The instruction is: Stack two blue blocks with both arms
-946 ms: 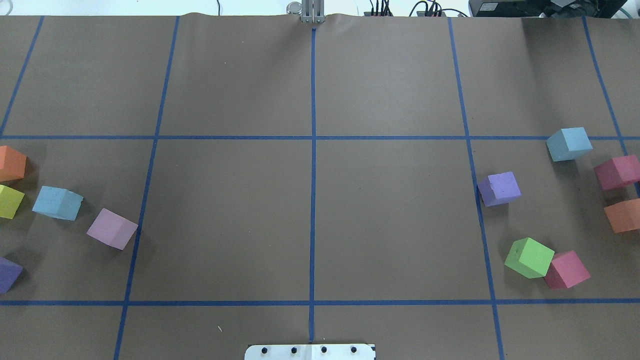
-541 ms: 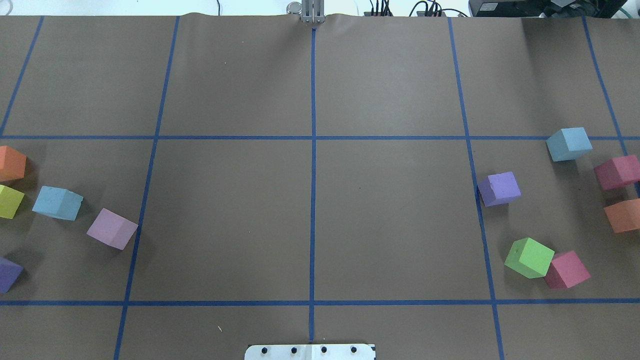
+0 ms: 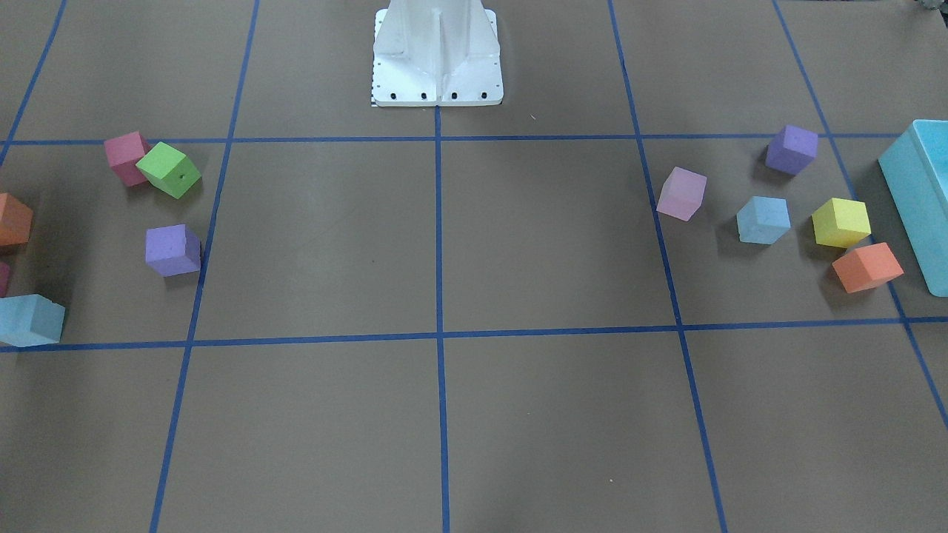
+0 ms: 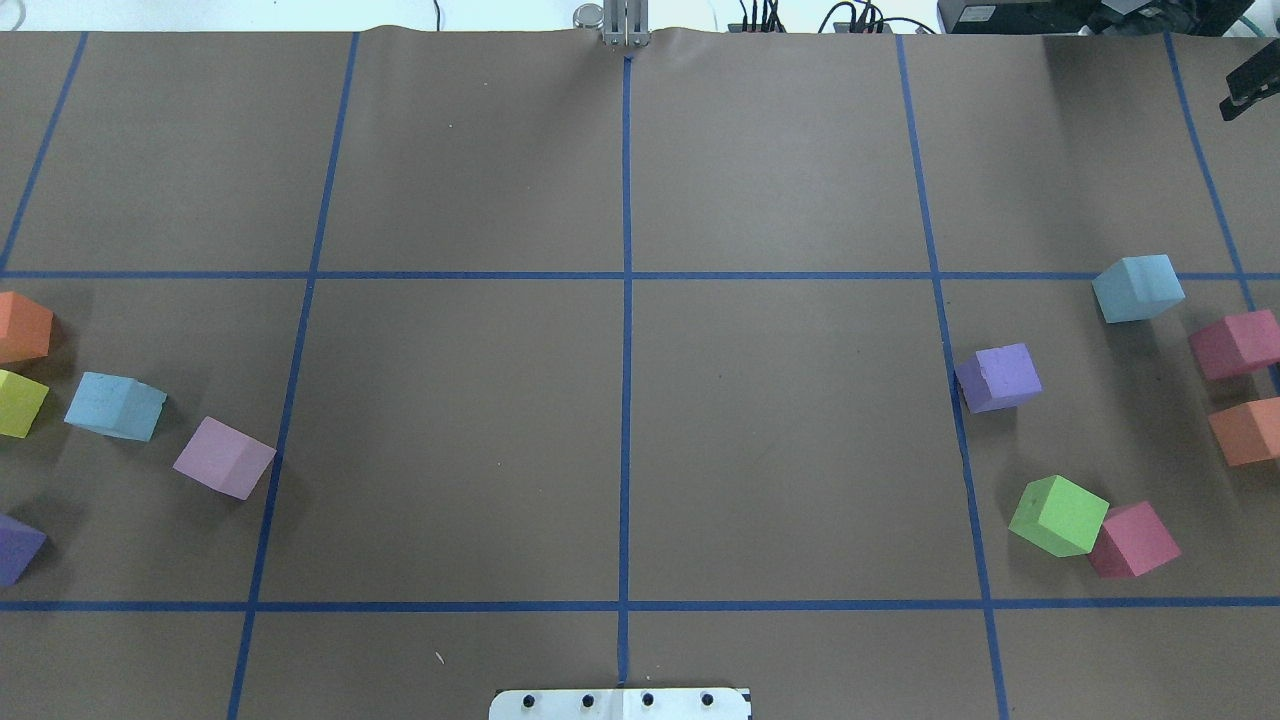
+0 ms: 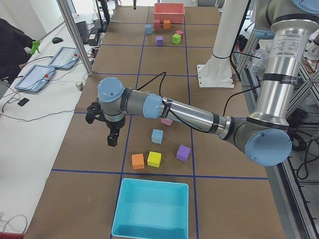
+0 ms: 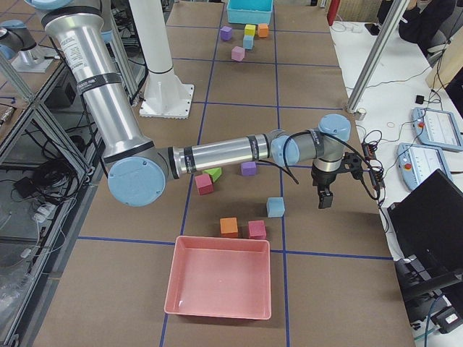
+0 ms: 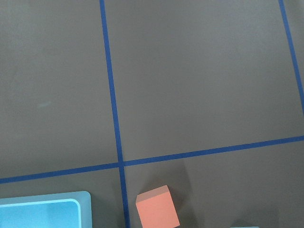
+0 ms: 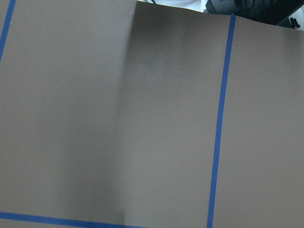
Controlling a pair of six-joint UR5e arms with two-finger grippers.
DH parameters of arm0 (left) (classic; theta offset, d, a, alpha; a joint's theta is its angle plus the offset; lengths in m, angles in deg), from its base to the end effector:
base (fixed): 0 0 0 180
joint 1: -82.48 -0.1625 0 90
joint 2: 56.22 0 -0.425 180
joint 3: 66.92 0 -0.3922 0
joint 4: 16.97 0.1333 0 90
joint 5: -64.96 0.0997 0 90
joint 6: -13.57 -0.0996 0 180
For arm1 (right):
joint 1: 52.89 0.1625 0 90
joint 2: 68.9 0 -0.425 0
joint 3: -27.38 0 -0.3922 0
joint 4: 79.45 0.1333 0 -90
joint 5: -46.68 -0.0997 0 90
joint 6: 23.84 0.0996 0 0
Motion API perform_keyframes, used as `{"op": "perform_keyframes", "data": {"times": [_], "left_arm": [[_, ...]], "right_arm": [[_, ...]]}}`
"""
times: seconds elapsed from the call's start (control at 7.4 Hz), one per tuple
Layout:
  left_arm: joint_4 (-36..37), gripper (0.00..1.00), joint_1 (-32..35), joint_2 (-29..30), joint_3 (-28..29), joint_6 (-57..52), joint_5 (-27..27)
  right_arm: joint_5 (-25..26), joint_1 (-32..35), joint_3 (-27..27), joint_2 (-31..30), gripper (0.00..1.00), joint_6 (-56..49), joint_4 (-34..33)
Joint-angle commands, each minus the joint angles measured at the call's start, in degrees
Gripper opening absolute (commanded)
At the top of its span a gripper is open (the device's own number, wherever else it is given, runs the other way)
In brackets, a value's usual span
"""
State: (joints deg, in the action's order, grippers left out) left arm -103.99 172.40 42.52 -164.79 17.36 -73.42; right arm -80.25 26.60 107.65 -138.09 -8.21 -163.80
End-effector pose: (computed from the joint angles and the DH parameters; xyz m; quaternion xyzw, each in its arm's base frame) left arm -0.0581 -0.5530 0.5112 0.0944 0.4103 0.0193 0.9068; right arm -0.0471 -0.6567 0.5319 0.0636 -0.3364 -0.0041 0.9395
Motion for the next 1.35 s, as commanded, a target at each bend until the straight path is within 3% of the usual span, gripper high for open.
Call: {"op": "perform_keyframes", "data": {"times": [0.0, 0.14, 0.27, 0.68, 0.81, 1.22], "left_arm": [[-16.6, 0.98, -6.5, -5.3, -0.1, 14.7, 0.5], [-24.5, 0.98, -7.6, -8.2, 0.1, 19.8, 0.8], [-25.6, 0.98, -8.7, -9.3, 0.1, 19.9, 0.8], [-30.1, 0.98, -13.2, -11.2, -0.5, 24.6, 3.2], [-32.8, 0.98, -16.0, -11.6, -0.7, 28.1, 5.6], [-34.2, 0.98, -17.2, -12.1, -0.9, 30.1, 5.7]], "right_arm": [[-2.2, -4.2, -0.1, -1.5, 1.0, 3.4, 0.9], [-4.2, -4.5, -0.3, -1.6, 1.0, 3.4, 0.7], [-6.4, -6.0, 0.1, -2.4, 1.0, 6.2, 1.0], [-6.0, -11.8, 0.2, -6.7, 1.0, 13.2, 10.0], [-5.8, -12.5, -0.6, -6.6, 1.0, 13.2, 10.1], [-3.7, -13.1, -0.9, -6.6, 1.0, 12.8, 10.2]]}}
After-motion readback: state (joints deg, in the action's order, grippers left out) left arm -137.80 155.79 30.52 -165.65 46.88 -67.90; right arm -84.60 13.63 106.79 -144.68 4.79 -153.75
